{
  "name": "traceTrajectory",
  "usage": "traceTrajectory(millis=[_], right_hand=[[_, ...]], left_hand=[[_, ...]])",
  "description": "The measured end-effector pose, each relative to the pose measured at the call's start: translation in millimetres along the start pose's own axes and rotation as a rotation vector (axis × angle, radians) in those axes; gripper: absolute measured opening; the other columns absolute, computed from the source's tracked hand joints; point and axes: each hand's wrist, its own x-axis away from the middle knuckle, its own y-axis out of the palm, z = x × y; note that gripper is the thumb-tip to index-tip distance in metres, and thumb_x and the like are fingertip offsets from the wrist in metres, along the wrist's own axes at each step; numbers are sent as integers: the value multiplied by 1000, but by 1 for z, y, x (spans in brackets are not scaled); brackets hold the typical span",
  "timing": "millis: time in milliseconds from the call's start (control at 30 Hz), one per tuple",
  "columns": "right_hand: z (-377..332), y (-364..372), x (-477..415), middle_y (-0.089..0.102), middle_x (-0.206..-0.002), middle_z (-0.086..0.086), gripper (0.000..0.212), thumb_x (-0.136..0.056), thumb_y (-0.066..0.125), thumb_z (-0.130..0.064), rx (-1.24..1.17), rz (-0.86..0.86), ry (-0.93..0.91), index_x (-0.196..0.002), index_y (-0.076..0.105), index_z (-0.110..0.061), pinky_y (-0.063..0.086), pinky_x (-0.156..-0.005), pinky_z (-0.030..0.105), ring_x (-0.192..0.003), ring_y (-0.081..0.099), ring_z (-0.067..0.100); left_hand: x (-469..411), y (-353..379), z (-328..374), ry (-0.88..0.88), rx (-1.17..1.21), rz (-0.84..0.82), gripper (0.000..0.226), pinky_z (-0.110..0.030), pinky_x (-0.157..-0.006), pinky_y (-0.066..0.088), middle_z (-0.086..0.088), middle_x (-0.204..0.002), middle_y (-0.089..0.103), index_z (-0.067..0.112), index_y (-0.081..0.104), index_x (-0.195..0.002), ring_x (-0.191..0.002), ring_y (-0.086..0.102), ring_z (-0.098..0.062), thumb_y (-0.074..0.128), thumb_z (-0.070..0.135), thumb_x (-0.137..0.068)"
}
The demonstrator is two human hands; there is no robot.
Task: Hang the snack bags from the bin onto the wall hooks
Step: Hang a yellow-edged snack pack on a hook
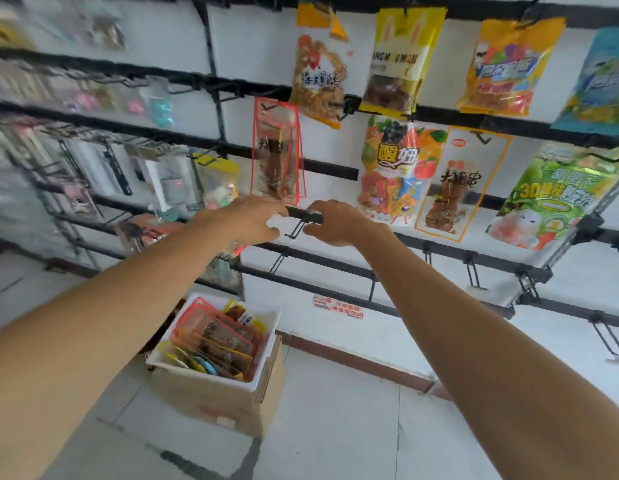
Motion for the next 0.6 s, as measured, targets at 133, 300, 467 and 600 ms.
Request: traceTrajectory(millis=[133, 300, 467, 600], right_hand=[[-48, 12, -19, 48, -144, 7, 50, -96, 52, -43, -29, -19, -110, -140, 46, -18, 38, -105, 39, -130, 45, 28], [-93, 37, -57, 50, -143, 6, 51, -95, 51, -46, -5, -92, -226, -139, 47, -20, 41, -104, 41, -129, 47, 28], [-109, 80, -102, 46, -146, 9, 51, -97, 50, -41, -38, -220, -273, -142, 43, -20, 39, -104, 40, -130, 45, 30], [-107, 109, -139, 38, -152, 7, 52, -99, 49, -39, -48, -290, -332, -145, 40, -17, 31, -108, 34, -138, 36, 27]], left_hand=[[33, -2, -49, -156, 96, -38, 44, -35, -95, 46, -6, -139, 52, 27, 48, -137, -119, 54, -25, 56, 33, -95], [58, 8, -90, -249, 121, -50, 42, -26, -78, 39, -4, -133, 54, 20, 48, -139, -109, 54, -19, 53, 29, -98], [60, 38, -137, -344, 161, -132, 42, -42, -97, 47, -8, -140, 50, 25, 49, -138, -117, 57, -31, 54, 34, -97], [43, 60, -165, -452, 183, -175, 40, -38, -102, 42, -5, -145, 47, 21, 49, -137, -127, 48, -26, 52, 28, -98]])
